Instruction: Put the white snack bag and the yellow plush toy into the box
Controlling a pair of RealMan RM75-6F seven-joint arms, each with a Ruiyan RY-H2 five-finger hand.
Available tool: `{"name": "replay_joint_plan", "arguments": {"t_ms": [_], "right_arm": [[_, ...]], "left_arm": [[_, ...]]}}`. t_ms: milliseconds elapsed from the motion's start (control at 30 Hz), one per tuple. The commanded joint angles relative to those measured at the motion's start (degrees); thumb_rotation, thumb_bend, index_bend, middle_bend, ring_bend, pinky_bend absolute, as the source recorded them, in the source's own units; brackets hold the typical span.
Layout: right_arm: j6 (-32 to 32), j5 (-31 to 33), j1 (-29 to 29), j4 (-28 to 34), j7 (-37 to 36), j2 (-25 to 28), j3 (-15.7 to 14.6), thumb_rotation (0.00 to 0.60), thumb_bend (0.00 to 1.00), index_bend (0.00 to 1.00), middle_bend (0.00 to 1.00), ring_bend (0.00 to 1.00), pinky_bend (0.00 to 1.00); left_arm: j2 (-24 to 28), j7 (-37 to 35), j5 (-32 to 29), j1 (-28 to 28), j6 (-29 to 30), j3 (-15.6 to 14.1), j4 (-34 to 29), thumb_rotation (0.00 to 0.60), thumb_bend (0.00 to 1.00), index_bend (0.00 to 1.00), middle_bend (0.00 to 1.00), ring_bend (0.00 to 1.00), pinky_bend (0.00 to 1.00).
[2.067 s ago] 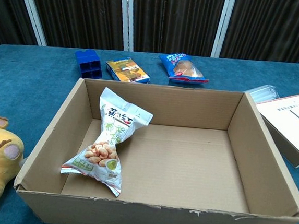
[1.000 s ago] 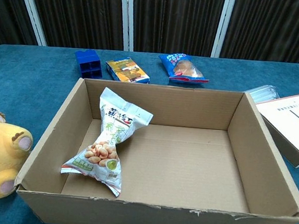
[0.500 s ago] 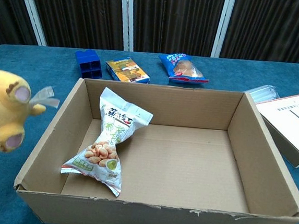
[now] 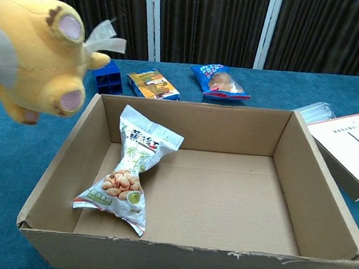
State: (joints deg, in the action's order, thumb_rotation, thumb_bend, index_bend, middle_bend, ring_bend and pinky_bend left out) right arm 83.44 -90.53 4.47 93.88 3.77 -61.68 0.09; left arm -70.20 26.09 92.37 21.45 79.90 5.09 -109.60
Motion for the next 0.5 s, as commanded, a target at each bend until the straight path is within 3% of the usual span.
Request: {"name": "replay_joint_plan", "arguments": {"t_ms": [33, 333, 433, 500], "right_arm": [[0.02, 0.14, -0.02, -0.07, -0.21, 0.08, 0.08, 0.6, 0.0, 0.27, 0.01, 0.0, 0.0], [0.24, 0.09, -0.11, -0.31, -0.99, 0.31, 0.12, 0.6, 0.0, 0.27, 0.01, 0.0, 0.0], [0.34, 0.02, -0.13, -0.34, -1.09, 0.33, 0.14, 0.6, 0.0, 0.27, 0.01, 0.0, 0.0], [0.27, 0.16, -0.13, -0.4, -1.16, 0.34, 0.16, 0.6, 0.0, 0.27, 0.01, 0.0, 0.0]], "left_arm": [[-4.23, -1.01, -3.03, 3.94, -5.4, 2.0, 1.07, 0.6, 0.6, 0.64, 0.49, 0.63, 0.7], [-12.58, -0.34, -4.6, 7.97, -8.36, 4.33, 6.21, 0.6, 0.57, 0.64, 0.5, 0.63, 0.69], [-13.94, -0.35, -4.0, 8.39, -7.97, 4.45, 7.14, 0.6, 0.4, 0.57, 0.44, 0.56, 0.67], [-14.52, -0.48, -1.98, 8.39, -6.58, 4.21, 7.86, 0.6, 0.23, 0.42, 0.31, 0.4, 0.56]]}}
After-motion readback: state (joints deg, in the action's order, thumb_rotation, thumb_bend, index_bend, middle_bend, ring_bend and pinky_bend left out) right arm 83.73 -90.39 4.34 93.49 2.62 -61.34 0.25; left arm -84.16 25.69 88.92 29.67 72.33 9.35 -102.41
